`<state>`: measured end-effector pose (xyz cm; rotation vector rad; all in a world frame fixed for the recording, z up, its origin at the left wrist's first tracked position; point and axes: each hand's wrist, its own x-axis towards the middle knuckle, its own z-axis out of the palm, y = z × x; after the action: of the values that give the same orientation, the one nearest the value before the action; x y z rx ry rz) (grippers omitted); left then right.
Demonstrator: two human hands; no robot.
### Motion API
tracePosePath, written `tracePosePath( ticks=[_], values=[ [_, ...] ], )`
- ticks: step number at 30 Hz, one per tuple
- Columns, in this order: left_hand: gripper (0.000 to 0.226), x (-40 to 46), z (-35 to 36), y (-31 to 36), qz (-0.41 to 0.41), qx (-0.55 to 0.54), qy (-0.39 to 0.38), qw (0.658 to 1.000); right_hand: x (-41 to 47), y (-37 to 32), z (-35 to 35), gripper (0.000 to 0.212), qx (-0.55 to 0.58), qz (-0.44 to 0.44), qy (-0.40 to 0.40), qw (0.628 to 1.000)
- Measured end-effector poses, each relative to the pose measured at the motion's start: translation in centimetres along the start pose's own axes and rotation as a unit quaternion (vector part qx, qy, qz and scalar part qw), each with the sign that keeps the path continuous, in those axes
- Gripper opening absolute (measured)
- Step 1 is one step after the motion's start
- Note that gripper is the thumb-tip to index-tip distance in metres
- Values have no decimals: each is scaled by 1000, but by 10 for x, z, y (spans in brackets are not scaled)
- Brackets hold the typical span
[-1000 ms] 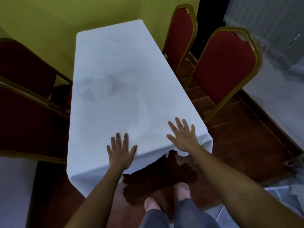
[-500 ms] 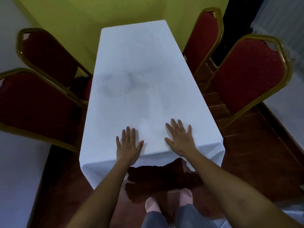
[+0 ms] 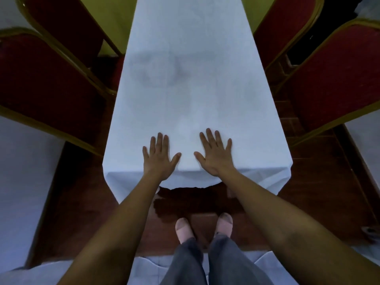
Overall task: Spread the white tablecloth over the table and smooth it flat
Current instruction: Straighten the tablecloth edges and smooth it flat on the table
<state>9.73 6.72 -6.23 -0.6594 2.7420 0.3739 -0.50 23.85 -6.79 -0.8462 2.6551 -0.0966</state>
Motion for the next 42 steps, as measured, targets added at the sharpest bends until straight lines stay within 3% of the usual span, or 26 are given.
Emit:
tracePosePath(
  ticks=[17, 21, 25, 28, 31, 34, 42],
  values=[
    [78, -31, 12, -2, -3, 4, -10, 1000, -35, -7, 2, 72, -14, -1, -39, 999],
    [79, -32, 5, 1, -3, 8, -16, 1000, -37, -2, -16, 74, -49, -37, -41, 997],
    [81, -24, -4, 3, 19, 42, -23, 999, -23, 10, -46, 64, -90, -88, -18, 992],
    [75, -16, -18, 11, 45, 41, -18, 998, -17, 18, -54, 68, -103, -44, -77, 991],
    [74, -10, -26, 18, 63, 38, -71, 995, -17, 19, -51, 76, -82, -1, -135, 987],
    [80, -5, -28, 18, 66, 45, -120, 990, -12, 14, -59, 80, -72, 8, -145, 987],
    [84, -1, -35, 16, 73, 37, -146, 986, -7, 7, -59, 89, -70, 38, -174, 982]
  ],
)
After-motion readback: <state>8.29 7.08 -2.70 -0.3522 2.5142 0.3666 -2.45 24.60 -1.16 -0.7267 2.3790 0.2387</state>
